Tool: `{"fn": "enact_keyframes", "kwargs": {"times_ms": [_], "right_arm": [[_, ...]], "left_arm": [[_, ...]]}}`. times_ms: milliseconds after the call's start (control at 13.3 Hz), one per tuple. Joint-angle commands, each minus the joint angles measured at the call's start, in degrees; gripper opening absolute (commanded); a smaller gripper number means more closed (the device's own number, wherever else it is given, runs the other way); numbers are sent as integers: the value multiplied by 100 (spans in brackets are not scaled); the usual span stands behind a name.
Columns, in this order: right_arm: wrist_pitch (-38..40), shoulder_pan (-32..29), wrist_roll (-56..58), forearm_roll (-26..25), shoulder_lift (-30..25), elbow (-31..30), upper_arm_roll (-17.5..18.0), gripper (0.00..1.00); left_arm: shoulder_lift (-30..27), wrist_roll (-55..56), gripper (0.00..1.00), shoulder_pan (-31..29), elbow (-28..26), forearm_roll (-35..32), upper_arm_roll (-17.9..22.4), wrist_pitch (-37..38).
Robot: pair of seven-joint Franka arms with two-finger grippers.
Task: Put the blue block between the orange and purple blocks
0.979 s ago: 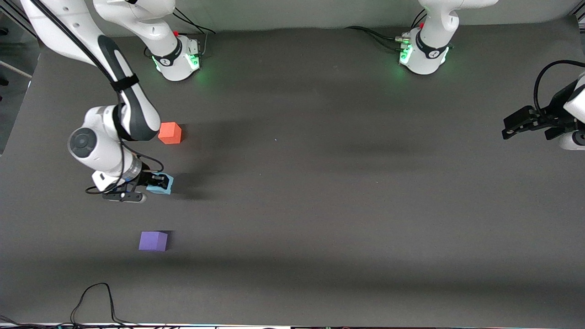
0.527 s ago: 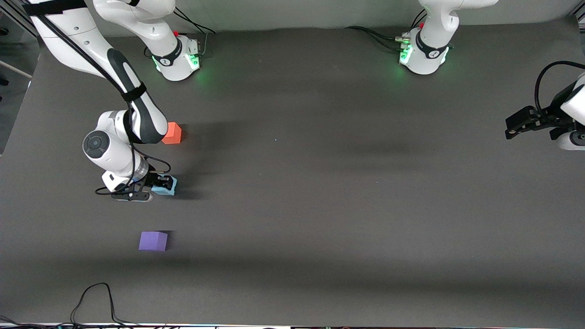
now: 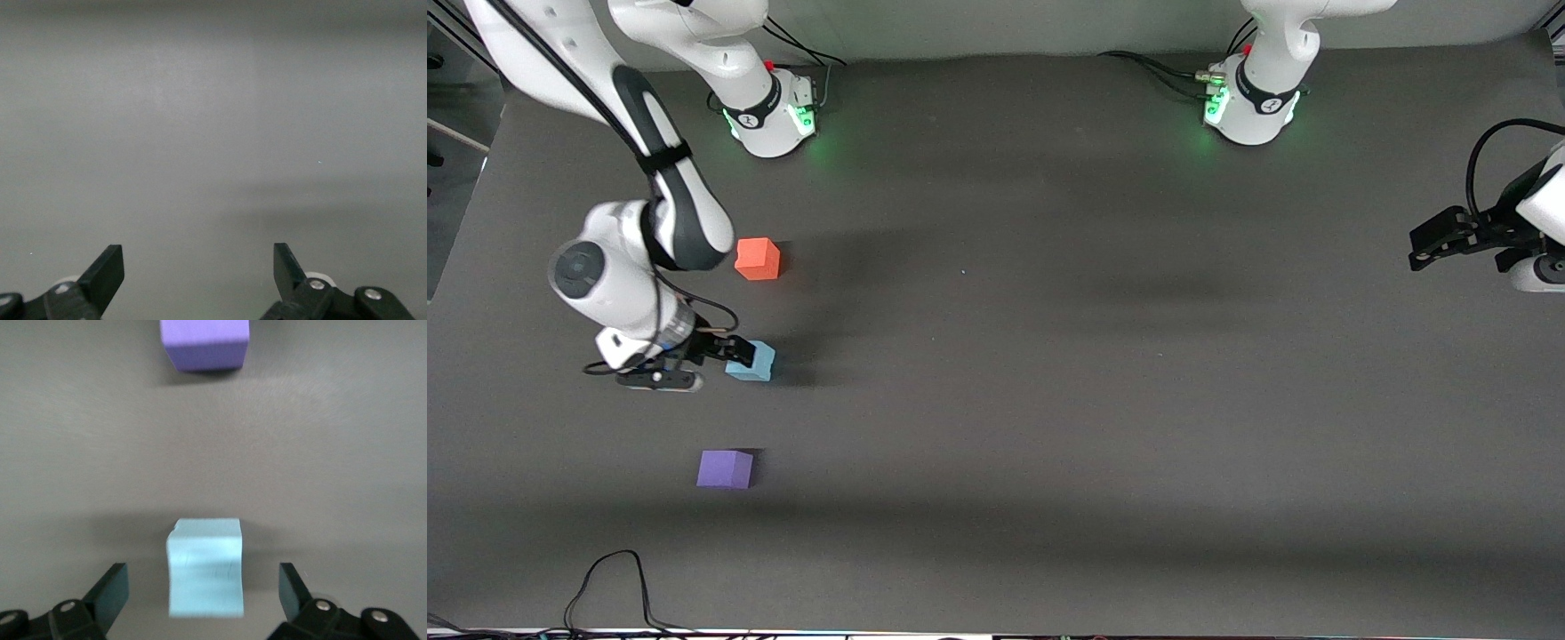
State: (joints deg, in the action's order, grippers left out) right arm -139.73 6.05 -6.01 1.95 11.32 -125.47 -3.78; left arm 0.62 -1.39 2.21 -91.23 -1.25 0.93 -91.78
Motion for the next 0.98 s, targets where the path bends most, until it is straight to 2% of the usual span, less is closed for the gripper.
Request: {"fn": "enact_keyframes", "kwargs": {"times_ms": [0, 226, 527, 678, 904], "right_arm": [[1294, 89, 205, 131, -1147, 187, -97, 100], [2675, 81, 205, 113, -1790, 837, -88, 100], [3810, 89, 258, 113, -2143, 1672, -71, 100], [4101, 98, 249, 113, -2160, 1928, -62, 100], [4129, 90, 249, 113, -2160, 2008, -79, 100]], "left_arm": [[-141, -90, 100, 52, -158, -16, 38, 10], [-141, -90, 100, 78, -158, -16, 38, 19], [-132, -90, 100, 78, -149, -16, 38, 63], [-123, -90, 100, 87, -149, -16, 38, 54], [-115, -90, 100, 96, -149, -16, 38, 46]]}}
